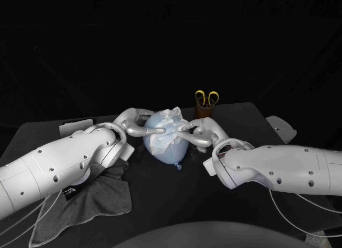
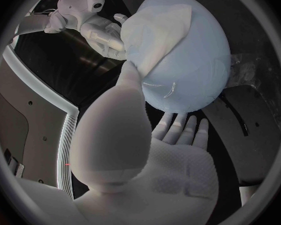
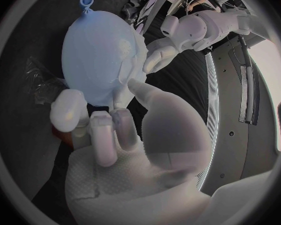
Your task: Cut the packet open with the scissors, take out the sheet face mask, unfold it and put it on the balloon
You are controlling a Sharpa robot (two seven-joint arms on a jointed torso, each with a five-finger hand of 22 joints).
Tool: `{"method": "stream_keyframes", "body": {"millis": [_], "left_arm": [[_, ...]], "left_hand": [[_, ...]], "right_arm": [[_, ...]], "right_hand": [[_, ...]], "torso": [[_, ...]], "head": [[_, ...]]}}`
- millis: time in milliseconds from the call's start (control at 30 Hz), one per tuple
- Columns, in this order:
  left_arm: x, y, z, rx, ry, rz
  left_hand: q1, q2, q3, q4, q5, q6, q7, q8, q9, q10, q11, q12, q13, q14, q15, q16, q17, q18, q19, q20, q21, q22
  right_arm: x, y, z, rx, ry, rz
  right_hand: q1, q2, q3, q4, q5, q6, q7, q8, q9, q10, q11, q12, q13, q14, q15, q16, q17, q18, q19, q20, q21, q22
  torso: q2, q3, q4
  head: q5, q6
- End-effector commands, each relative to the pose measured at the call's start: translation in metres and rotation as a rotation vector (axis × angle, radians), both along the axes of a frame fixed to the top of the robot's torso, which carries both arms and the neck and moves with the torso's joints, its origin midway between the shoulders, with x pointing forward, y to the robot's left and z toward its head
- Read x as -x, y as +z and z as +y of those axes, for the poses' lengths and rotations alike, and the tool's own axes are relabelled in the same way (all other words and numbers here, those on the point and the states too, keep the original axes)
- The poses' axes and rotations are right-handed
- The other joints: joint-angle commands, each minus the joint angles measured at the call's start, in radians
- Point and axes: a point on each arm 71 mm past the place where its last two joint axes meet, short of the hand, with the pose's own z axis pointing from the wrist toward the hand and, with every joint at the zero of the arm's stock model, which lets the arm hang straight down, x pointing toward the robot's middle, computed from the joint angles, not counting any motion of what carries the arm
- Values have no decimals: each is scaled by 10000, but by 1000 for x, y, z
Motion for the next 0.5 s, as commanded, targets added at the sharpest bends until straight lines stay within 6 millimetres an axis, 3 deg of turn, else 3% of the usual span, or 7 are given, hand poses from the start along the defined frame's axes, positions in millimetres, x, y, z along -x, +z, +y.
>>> {"method": "stream_keyframes", "body": {"millis": [33, 233, 367, 500], "left_arm": [[2, -1, -3, 33, -202, 132], [2, -1, -3, 46, -202, 143], [2, -1, -3, 64, -212, 162], [2, -1, -4, 71, -225, 178]], "left_hand": [[68, 36, 54, -4, -38, 25, 1347, 64, 4, 31, -3, -2, 12, 32, -11, -28, 3, 187, 50, 8, -13, -6], [68, 36, 54, -4, -38, 25, 1347, 64, 4, 31, -3, -2, 12, 32, -11, -28, 3, 187, 50, 8, -13, -6], [68, 36, 54, -4, -38, 25, 1347, 64, 4, 31, -3, -2, 12, 32, -11, -28, 3, 187, 50, 8, -13, -6], [68, 36, 54, -4, -38, 25, 1347, 64, 4, 31, -3, -2, 12, 32, -11, -28, 3, 187, 50, 8, -13, -6]], "right_arm": [[1, -1, 3, 99, 247, 175], [2, 0, 5, 131, 346, -2], [1, 1, 6, 235, 336, -236], [-1, 2, 6, 338, 308, -482]], "right_hand": [[14, -121, -106, 7, 50, 12, 0, -44, 0, -5, 71, -26, 1362, 967, 58, -31, 2407, 109, -60, 41, -37, 1184], [124, -78, -217, 18, 74, 207, -52, -47, 15, 44, 32, 26, 1414, 980, 36, -14, 2457, 109, -29, 49, 28, 1198], [556, 324, -129, -68, -429, 661, -225, -15, 47, 235, -117, 209, 1606, 1024, -82, 36, 2616, 79, 90, -23, 272, 1261], [950, 657, 44, -238, -503, 1024, -399, 65, 85, 638, -272, 628, 2063, 1027, -210, 40, 2628, 23, 239, -127, 600, 1349]], "torso": [[8, 3, -1], [7, -1, 0], [6, -2, 4], [5, 3, 7]], "head": [[0, -3], [-9, 12], [-7, -3], [6, -1]]}}
